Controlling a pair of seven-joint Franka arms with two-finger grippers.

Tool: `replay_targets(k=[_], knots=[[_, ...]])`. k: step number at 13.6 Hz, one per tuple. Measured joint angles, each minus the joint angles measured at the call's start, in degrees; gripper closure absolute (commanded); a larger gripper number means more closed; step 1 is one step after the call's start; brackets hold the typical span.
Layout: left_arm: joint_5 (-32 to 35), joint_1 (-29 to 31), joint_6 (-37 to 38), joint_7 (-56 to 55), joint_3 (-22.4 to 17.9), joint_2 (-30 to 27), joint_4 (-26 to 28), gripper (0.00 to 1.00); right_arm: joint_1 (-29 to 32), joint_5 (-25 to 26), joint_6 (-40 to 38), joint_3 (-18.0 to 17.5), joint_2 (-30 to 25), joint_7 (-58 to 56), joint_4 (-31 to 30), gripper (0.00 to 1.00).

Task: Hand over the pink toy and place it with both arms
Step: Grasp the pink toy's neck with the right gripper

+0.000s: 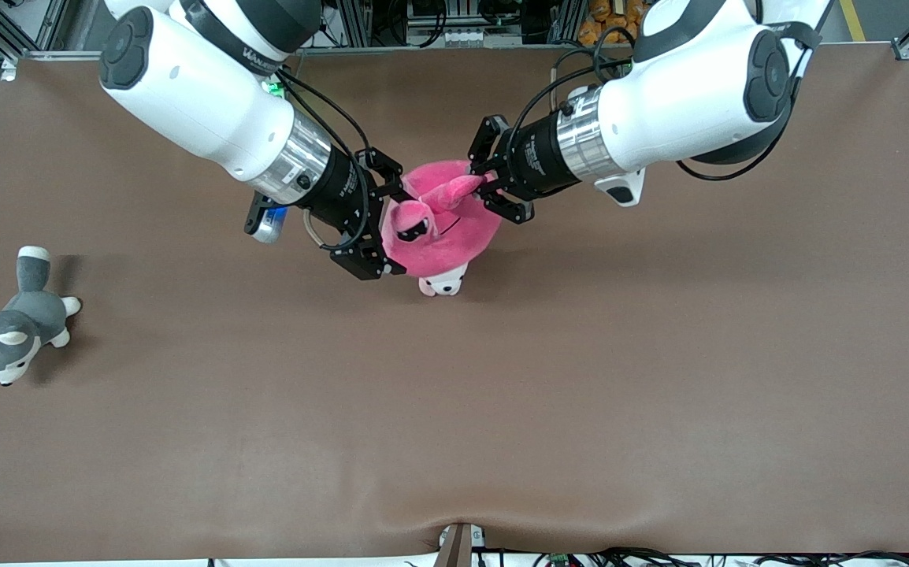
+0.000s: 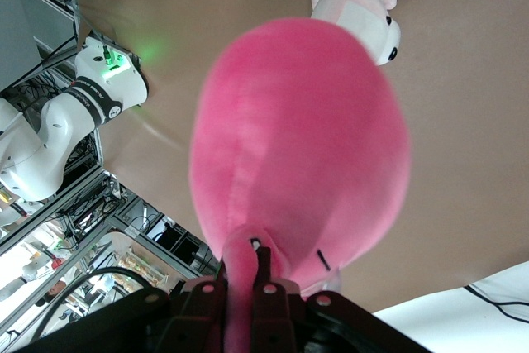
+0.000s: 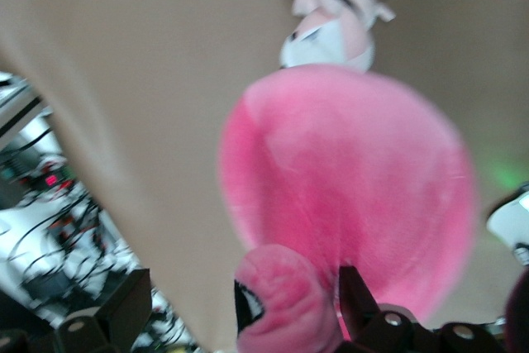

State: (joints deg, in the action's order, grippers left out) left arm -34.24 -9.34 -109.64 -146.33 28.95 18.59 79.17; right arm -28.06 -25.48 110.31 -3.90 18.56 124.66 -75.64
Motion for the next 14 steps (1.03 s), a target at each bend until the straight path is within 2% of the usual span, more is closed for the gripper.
replay_targets(k=[1, 2, 3, 4, 10, 11, 12, 14], knots=[[0.1, -0.5, -0.6, -0.2, 0.0, 0.3, 0.0, 1.0, -0.1, 0.0, -2.6, 0.0, 0.0, 0.1, 0.2, 0.32], [0.3, -1.0, -1.2, -0.4, 0.0, 0.7, 0.0, 1.0, -0.2, 0.0, -3.8, 0.0, 0.0, 0.3, 0.3, 0.54], [0.4, -1.4, -1.5, -0.5, 0.0, 1.0, 0.0, 1.0, -0.2, 0.0, -4.2, 0.0, 0.0, 0.4, 0.3, 0.92], [0.5, -1.6, -1.6, -0.6, -0.1, 1.2, 0.0, 1.0, -0.2, 0.0, -4.3, 0.0, 0.0, 0.4, 0.3, 1.0], [0.6, -1.7, -2.3, -0.6, -0.1, 1.4, 0.0, 1.0, -0.3, 1.5, -4.5, 0.2, 0.0, 0.4, 0.5, 1.0], [0.6, -1.7, -2.4, -0.6, -0.1, 1.5, 0.0, 0.6, -0.3, 1.9, -4.6, 0.2, 0.0, 0.4, 0.6, 1.0], [0.7, -1.8, -2.6, -0.6, -0.1, 1.5, 0.0, 0.01, -0.2, 2.1, -4.8, 0.3, 0.0, 0.5, 0.8, 1.0], [2.6, -1.8, -2.8, -0.6, -0.1, 1.5, -0.2, 0.0, -0.2, 3.2, -5.9, 0.6, 0.0, 0.5, 1.1, 1.0]])
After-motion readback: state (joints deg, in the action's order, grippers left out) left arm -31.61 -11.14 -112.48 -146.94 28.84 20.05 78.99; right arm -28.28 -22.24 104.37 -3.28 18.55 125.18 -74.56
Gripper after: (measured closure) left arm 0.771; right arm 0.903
